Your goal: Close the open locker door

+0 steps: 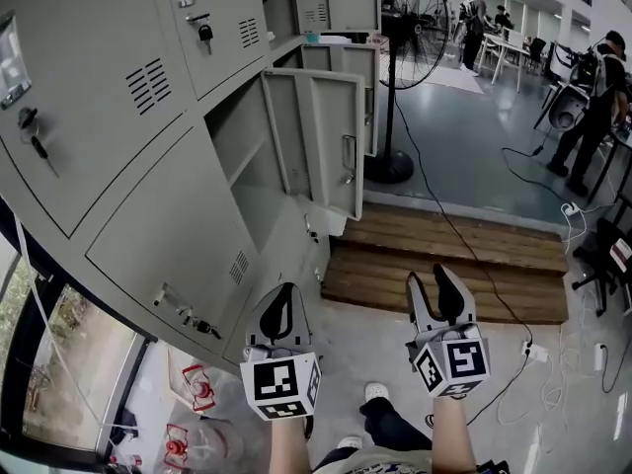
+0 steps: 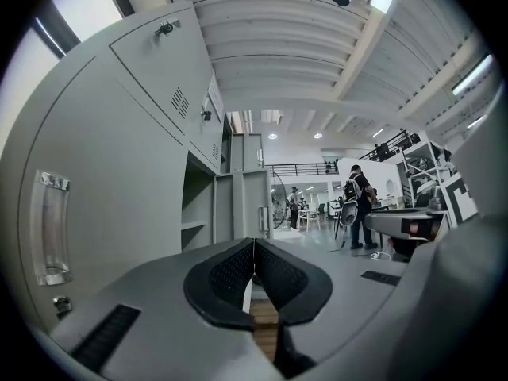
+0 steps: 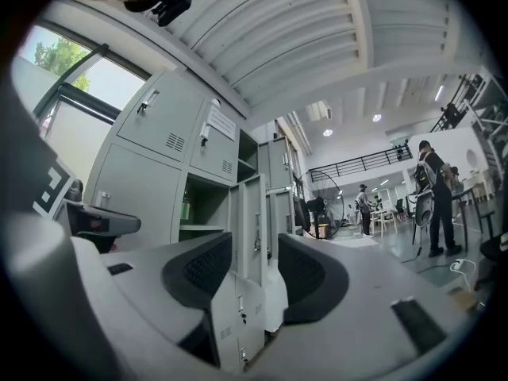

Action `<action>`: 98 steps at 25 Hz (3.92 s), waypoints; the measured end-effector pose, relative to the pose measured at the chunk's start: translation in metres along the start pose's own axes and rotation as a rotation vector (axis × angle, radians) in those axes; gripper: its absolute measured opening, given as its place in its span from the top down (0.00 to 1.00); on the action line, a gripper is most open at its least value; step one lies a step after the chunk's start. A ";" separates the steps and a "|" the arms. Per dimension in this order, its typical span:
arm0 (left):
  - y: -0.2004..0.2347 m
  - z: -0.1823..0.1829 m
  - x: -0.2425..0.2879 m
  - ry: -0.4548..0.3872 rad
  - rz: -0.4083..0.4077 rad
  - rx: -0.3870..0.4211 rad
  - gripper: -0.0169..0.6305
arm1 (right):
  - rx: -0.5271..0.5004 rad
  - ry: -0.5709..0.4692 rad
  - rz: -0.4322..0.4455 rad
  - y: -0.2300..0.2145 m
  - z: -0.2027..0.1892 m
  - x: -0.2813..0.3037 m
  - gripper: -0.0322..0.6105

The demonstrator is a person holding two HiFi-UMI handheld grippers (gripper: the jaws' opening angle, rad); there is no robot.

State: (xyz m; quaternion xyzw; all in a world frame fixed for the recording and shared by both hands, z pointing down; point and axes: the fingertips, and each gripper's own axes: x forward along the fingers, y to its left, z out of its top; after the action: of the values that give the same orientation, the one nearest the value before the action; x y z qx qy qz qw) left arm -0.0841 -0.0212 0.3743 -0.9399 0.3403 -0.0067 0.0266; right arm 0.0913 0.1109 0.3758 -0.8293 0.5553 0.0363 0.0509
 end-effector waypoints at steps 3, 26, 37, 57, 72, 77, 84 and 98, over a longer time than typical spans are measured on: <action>-0.001 0.002 0.027 0.001 0.025 0.004 0.96 | 0.004 0.005 0.030 -0.014 -0.003 0.028 0.67; -0.004 0.006 0.163 0.030 0.218 0.028 0.96 | 0.039 0.059 0.293 -0.066 -0.035 0.193 0.67; 0.017 -0.008 0.201 0.063 0.225 0.025 0.96 | 0.028 0.098 0.338 -0.053 -0.057 0.236 0.67; 0.058 -0.014 0.273 0.062 0.161 0.008 0.96 | -0.001 0.145 0.364 -0.028 -0.080 0.308 0.67; 0.068 -0.023 0.287 0.072 0.142 -0.006 0.96 | -0.004 0.167 0.367 -0.023 -0.091 0.322 0.81; 0.068 -0.023 0.284 0.071 0.145 -0.005 0.96 | -0.004 0.171 0.377 -0.021 -0.091 0.320 0.81; 0.069 -0.019 0.275 0.063 0.158 -0.003 0.96 | -0.017 0.173 0.410 -0.012 -0.091 0.313 0.81; 0.073 -0.014 0.238 0.055 0.228 -0.001 0.96 | -0.029 0.161 0.535 0.026 -0.088 0.290 0.82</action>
State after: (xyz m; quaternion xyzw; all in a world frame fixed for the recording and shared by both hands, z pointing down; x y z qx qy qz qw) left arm 0.0510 -0.2302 0.3832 -0.8946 0.4455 -0.0293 0.0175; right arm 0.1782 -0.1759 0.4278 -0.6541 0.7562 -0.0098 -0.0166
